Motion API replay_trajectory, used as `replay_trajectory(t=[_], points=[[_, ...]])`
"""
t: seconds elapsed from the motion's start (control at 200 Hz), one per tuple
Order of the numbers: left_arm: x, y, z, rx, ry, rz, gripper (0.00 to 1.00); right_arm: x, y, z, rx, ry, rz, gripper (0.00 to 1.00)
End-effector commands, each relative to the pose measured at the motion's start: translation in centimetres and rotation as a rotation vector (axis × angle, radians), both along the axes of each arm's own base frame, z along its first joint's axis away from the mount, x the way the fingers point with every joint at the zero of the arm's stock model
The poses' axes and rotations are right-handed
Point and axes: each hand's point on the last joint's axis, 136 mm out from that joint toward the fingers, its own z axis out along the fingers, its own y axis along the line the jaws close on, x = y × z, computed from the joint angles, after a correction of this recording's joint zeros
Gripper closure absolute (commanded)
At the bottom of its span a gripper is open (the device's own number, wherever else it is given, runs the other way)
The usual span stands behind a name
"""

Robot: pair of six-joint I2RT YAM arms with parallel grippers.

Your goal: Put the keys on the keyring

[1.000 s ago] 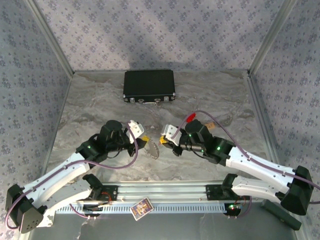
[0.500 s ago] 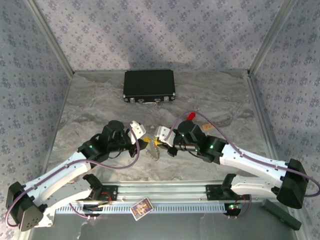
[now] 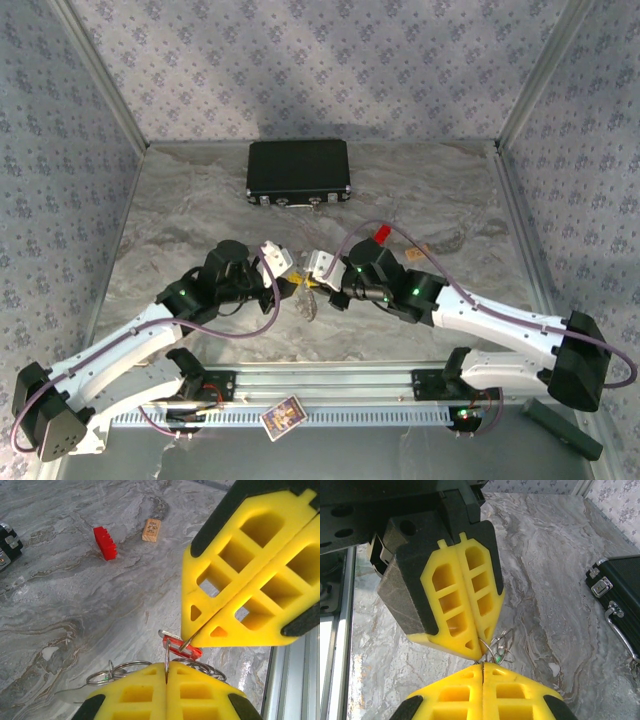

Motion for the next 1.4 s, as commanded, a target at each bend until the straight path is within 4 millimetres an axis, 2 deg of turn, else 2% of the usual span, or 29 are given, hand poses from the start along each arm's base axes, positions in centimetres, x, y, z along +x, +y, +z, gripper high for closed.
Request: replay_trajectory(t=[0.0, 0.37, 0.62, 0.869, 1.394], points=[[0.2, -0.9, 3.1, -0.067, -0.073, -0.031, 1.0, 0.5, 0.8, 2.0, 0.047, -0.026, -0.014, 1.0], [0.1, -1.0, 3.0, -0.066, -0.071, -0.035, 1.0, 2.0, 0.5, 2.1, 0.07, -0.039, -0.107, 1.0], [0.6, -0.8, 2.7, -0.047, -0.097, -0.014, 1.0, 3.7, -0.6, 1.8, 0.108, 0.058, -0.282, 1.0], [0.5, -1.0, 1.6, 0.024, -0.179, -0.023, 1.0, 4.0, -0.7, 0.5, 0.159, 0.215, -0.395, 1.0], [0.9, -0.3, 1.9, -0.001, -0.268, 0.027, 1.0, 4.3, -0.9, 0.0, 0.237, 0.363, -0.499, 1.0]])
